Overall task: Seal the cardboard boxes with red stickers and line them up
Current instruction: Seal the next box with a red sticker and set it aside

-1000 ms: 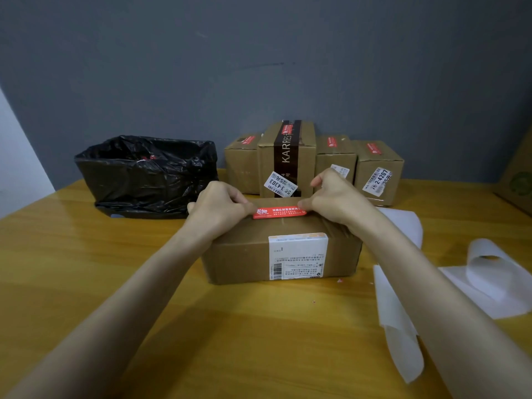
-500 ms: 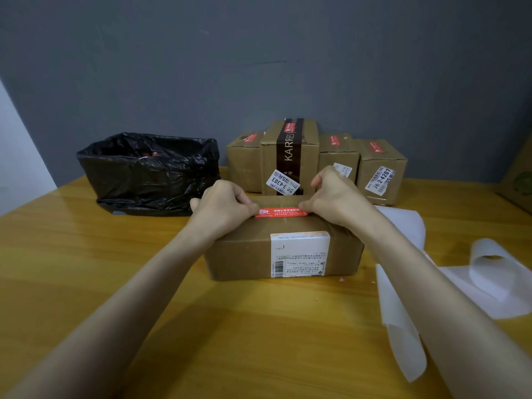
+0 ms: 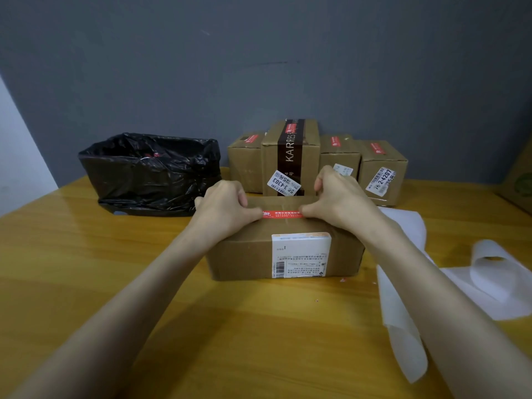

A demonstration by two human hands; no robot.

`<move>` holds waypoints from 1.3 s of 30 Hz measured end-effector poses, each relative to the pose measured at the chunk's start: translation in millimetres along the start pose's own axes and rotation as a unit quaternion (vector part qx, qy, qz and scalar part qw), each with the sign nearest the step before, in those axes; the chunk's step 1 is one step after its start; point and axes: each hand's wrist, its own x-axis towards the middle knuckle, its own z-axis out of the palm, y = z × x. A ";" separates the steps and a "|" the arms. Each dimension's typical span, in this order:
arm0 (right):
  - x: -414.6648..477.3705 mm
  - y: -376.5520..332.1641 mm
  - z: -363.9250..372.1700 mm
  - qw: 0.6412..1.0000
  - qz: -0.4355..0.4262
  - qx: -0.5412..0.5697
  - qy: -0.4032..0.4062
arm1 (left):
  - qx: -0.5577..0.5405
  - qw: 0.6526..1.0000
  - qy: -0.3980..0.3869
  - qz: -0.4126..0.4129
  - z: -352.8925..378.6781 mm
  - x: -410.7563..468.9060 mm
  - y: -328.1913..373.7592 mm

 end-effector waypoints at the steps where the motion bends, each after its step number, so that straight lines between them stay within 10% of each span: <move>1: 0.5 1.2 -1.8 1.000 0.002 0.007 0.004 | -0.011 1.000 0.008 0.018 -0.3 -0.7 -0.4; 7: 1.6 -1.8 10.8 1.000 -0.003 -0.004 0.028 | 0.043 0.980 0.006 0.197 -4.2 -5.4 -0.8; 26: 9.9 21.4 -13.2 0.993 0.025 0.036 -0.112 | 0.002 0.963 0.017 0.268 -31.4 -0.3 -42.2; 30: 6.1 26.6 -24.3 0.992 -0.004 0.092 -0.090 | -0.076 0.975 -0.145 0.151 -38.9 3.6 -52.1; 34: -1.1 33.4 -38.4 0.968 -0.026 0.038 -0.246 | -0.074 0.934 -0.327 0.121 -39.3 4.5 -68.0; 39: -2.0 40.4 -30.5 0.949 -0.059 -0.044 -0.307 | -0.083 0.938 -0.307 0.135 -29.4 3.9 -69.7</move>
